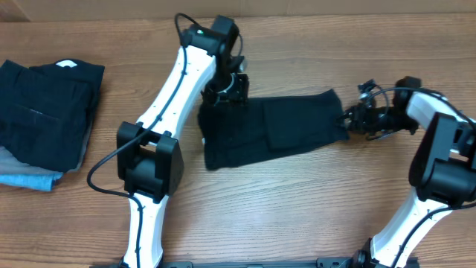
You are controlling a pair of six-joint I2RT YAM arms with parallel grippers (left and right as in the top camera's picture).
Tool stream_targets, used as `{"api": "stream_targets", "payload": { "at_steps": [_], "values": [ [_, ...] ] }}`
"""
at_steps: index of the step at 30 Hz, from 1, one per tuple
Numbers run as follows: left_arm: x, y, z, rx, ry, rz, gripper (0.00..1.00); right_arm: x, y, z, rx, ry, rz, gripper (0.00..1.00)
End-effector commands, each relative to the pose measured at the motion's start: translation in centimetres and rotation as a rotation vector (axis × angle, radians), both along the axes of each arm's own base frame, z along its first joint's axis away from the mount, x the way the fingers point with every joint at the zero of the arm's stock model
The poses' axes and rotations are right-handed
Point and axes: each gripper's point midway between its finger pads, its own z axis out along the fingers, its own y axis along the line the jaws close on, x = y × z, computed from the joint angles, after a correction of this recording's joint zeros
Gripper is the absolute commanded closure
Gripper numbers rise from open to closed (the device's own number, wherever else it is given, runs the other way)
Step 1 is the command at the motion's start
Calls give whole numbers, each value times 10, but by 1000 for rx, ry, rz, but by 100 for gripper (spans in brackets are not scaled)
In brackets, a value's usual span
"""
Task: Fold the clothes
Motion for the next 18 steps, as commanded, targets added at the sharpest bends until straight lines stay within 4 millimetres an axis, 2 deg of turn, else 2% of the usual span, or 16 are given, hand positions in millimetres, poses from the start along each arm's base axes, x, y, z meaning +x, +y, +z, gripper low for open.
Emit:
{"api": "stream_targets", "payload": {
  "at_steps": [1,4,10,12,14,18],
  "values": [
    [7,19,3,14,-13,14,49,14,-33,10,-84,18,-60,96],
    [8,28,2,44,-9,26,47,23,-50,28,-191,40,-51,96],
    [10,29,2,46,-22,19,44,28,-57,82,-305,65,-13,96],
    [12,29,1,50,-29,20,43,27,-58,93,-385,77,15,96],
    [13,29,1,48,-33,21,43,28,-47,100,-400,72,47,96],
    [14,31,1,52,-36,22,42,27,-16,95,-493,70,158,96]
  ]
}}
